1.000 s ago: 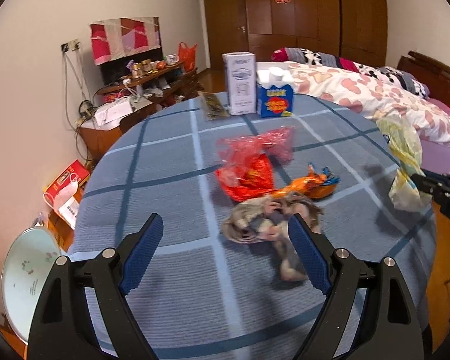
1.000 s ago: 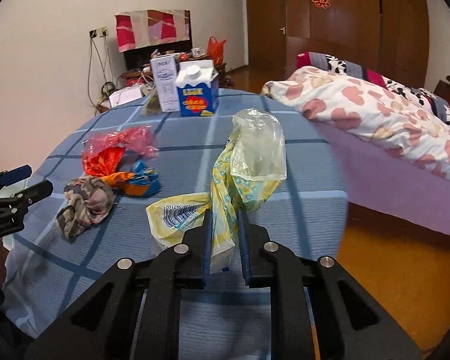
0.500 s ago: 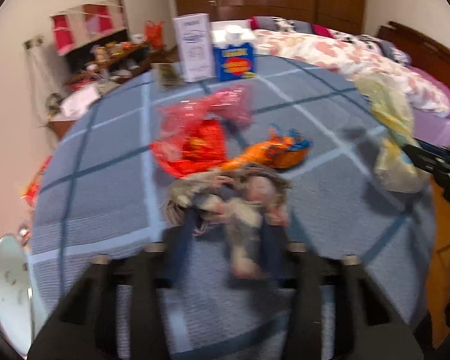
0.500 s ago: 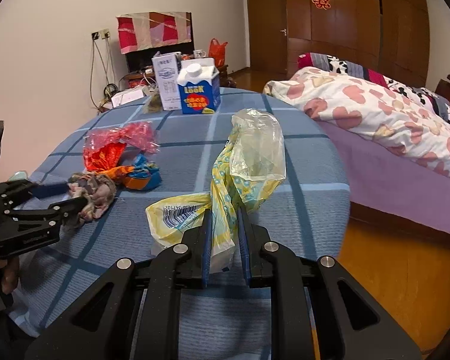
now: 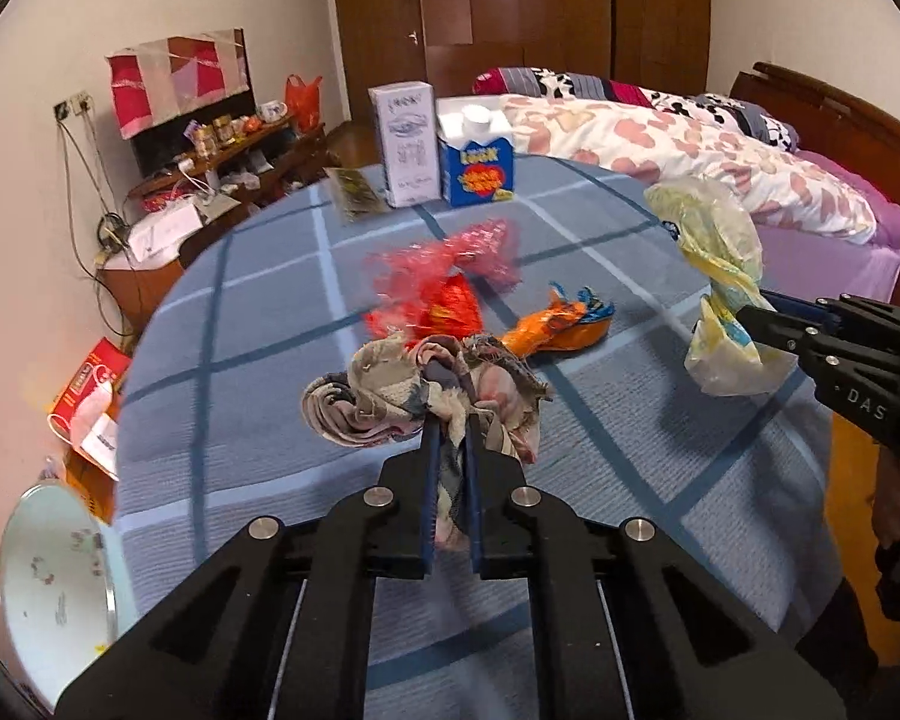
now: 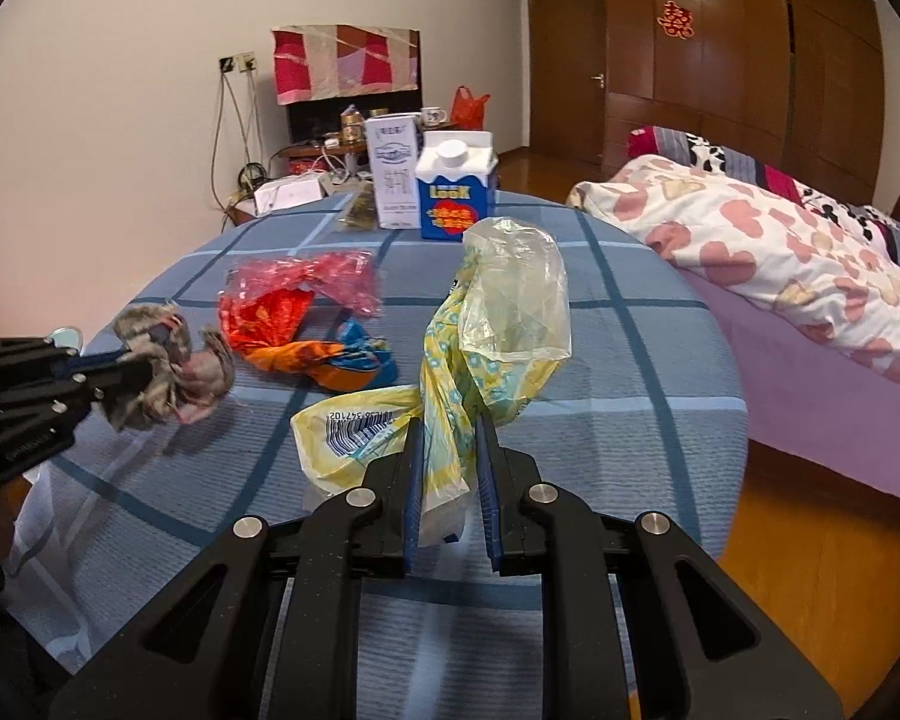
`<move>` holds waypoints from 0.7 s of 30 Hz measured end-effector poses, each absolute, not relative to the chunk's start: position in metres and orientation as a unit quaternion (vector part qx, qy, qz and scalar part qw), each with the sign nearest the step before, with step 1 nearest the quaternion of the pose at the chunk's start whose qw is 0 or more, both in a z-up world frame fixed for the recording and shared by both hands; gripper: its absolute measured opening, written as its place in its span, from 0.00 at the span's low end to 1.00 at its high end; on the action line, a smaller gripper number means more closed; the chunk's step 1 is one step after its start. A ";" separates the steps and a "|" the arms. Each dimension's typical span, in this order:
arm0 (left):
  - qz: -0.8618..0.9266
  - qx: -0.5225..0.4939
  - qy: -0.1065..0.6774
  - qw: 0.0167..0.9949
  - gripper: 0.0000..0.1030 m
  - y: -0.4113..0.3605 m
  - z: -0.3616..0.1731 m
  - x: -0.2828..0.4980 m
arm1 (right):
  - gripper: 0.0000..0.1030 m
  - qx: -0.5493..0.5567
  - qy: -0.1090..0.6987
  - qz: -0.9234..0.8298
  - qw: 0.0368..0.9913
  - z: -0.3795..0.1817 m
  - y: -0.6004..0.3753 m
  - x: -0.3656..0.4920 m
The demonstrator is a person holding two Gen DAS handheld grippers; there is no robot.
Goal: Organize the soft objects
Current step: 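Carry the patterned cloth and plastic bag over the light-blue bin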
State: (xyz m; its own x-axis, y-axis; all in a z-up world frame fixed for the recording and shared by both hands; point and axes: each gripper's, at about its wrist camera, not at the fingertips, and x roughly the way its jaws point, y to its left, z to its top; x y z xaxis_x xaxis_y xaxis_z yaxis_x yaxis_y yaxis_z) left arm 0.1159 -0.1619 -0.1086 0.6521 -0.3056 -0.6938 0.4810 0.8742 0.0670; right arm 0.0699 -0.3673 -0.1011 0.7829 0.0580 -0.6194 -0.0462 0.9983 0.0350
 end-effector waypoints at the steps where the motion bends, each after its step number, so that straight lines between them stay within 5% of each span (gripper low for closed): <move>1: -0.216 0.122 0.354 0.902 0.07 -0.157 -0.107 0.115 | 0.17 0.007 0.327 0.031 0.944 -0.101 -0.363 0.070; 21: -0.141 0.099 0.328 0.929 0.07 -0.061 -0.083 0.117 | 0.17 -0.021 0.304 0.101 0.947 -0.084 -0.283 0.098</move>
State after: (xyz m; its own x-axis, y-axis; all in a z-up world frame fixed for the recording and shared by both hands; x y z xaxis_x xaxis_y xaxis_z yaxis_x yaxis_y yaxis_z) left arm 0.1165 -0.0611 -0.0825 0.7451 -0.1974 -0.6371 0.3268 0.9407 0.0908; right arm 0.0981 -0.2829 -0.0841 0.7952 0.1794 -0.5792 -0.2048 0.9786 0.0219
